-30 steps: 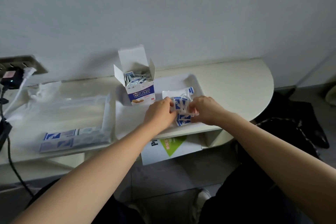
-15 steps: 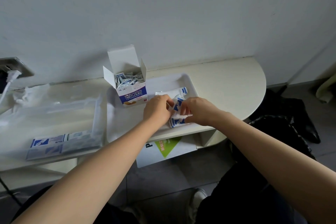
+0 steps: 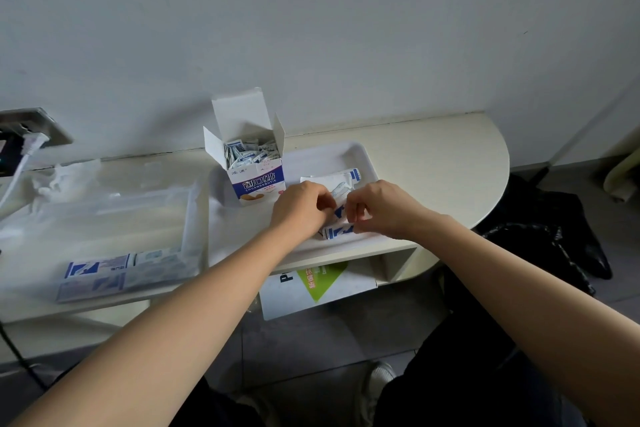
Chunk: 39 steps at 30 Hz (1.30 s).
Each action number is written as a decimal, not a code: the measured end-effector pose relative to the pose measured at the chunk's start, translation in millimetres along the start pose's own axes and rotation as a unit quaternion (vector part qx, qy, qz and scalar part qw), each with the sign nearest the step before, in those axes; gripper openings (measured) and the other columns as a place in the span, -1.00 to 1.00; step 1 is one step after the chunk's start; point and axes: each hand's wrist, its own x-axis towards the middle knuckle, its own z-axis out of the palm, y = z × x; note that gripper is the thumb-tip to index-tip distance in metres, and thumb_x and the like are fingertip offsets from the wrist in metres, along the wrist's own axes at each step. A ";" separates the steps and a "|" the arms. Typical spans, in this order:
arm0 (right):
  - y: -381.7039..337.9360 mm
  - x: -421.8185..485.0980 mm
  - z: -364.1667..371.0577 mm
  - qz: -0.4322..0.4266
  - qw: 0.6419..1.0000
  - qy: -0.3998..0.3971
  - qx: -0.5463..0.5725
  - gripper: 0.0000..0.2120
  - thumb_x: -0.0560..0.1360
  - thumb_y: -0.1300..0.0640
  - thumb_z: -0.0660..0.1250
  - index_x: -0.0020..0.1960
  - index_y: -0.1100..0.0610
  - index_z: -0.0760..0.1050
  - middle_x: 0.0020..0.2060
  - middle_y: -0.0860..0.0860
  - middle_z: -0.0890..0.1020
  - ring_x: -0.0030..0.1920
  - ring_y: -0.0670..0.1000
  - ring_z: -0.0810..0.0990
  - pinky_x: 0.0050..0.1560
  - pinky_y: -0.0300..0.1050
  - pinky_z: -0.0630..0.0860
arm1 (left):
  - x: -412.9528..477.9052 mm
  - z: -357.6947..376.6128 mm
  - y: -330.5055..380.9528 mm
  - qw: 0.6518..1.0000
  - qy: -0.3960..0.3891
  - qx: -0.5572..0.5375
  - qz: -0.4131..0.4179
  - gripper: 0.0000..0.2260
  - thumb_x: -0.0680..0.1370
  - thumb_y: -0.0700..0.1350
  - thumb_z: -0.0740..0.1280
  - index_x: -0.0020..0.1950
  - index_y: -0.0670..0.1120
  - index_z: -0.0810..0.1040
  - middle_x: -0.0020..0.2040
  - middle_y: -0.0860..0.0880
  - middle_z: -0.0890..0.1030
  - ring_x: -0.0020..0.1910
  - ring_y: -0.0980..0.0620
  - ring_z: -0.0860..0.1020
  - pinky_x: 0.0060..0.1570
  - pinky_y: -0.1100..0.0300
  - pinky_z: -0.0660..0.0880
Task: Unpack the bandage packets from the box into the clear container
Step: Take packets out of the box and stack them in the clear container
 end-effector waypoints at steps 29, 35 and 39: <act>9.2 -2.5 13.3 -0.050 0.995 0.077 -0.026 -0.93 0.35 0.14 0.49 -0.18 0.02 0.65 -0.06 -0.05 0.59 0.02 -0.01 0.43 -0.04 -0.06 0.47 | -5.0 5.5 -10.2 0.997 -0.011 0.068 0.029 -0.92 0.46 -0.08 0.44 -0.11 0.08 0.57 -0.10 0.07 0.64 -0.09 0.03 0.58 -0.11 0.15 0.52; 9.6 -1.9 15.6 -0.042 0.996 0.077 -0.016 -0.92 0.35 0.15 0.49 -0.16 0.03 0.65 -0.08 -0.05 0.57 -0.02 -0.03 0.42 -0.04 -0.05 0.49 | -10.0 7.7 -13.5 0.996 -0.007 0.083 0.024 -0.85 0.43 -0.02 0.46 -0.08 0.07 0.53 -0.12 0.05 0.61 -0.12 0.02 0.55 -0.20 0.18 0.46; 9.8 -1.6 14.4 -0.040 0.997 0.059 -0.020 -0.91 0.36 0.15 0.48 -0.13 0.04 0.65 -0.09 -0.05 0.56 -0.04 -0.08 0.38 -0.03 -0.09 0.48 | -10.1 9.8 -11.7 0.996 -0.008 0.089 0.024 -0.84 0.44 -0.04 0.46 -0.06 0.05 0.52 -0.09 0.04 0.60 -0.09 0.01 0.54 -0.20 0.19 0.41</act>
